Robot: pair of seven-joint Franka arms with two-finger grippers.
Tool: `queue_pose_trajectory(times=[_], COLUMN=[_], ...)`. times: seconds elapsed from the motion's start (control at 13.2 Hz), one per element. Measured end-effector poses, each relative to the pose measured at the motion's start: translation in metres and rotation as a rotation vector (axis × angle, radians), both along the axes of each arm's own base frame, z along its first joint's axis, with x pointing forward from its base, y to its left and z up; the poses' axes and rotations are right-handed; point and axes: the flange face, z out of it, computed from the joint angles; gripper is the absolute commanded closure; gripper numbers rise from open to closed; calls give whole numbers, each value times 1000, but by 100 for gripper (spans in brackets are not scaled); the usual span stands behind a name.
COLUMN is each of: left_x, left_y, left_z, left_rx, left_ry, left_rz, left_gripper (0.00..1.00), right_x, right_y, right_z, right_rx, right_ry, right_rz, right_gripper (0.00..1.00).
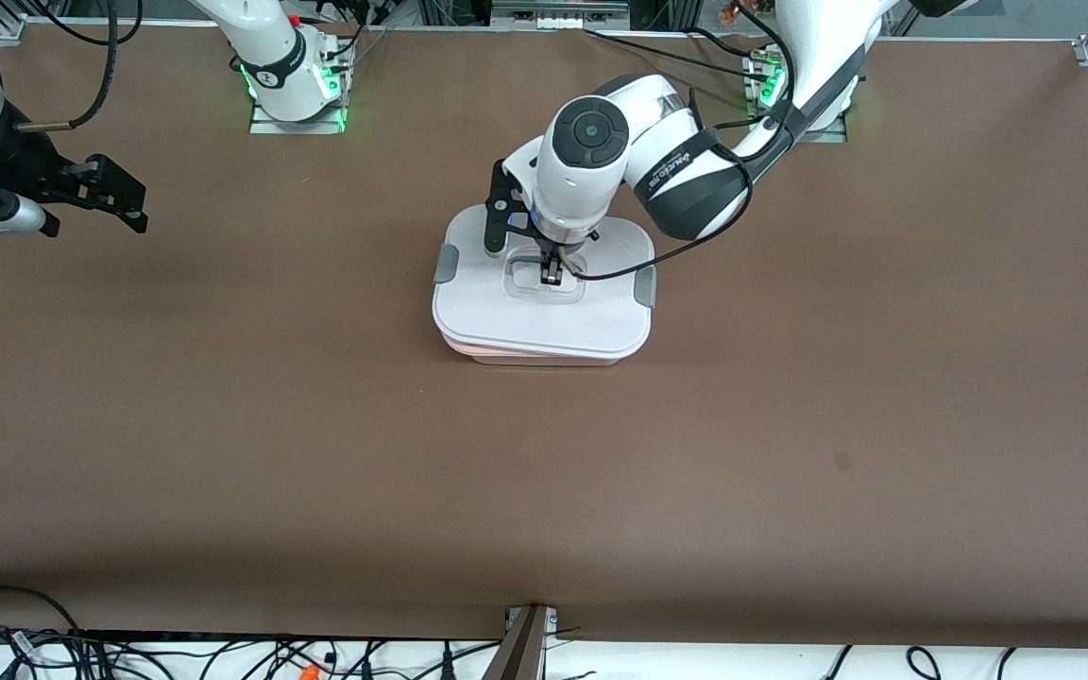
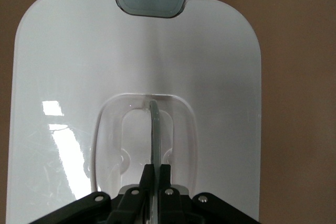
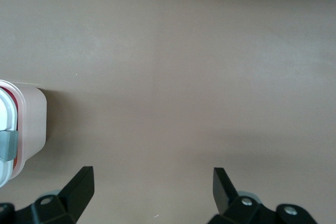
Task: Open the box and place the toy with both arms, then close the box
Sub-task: 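Press the lid down onto the box with the left gripper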
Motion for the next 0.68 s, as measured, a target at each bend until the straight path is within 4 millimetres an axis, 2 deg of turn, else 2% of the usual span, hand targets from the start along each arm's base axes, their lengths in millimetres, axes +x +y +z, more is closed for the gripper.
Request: queue_pose_trajectory(times=[0.23,0.68], left_x=[-3,-2], left_y=[0,0], left_z=[-16,-17], left_rx=[13,22], left_ry=[25,35], left_rz=[-5,70], left_gripper=[100,100], right_x=[0,0], right_y=[0,-1], right_z=[0,0], right_rx=[0,0], right_ry=[0,0], right_rz=[-1,-1], right_gripper=[0,0])
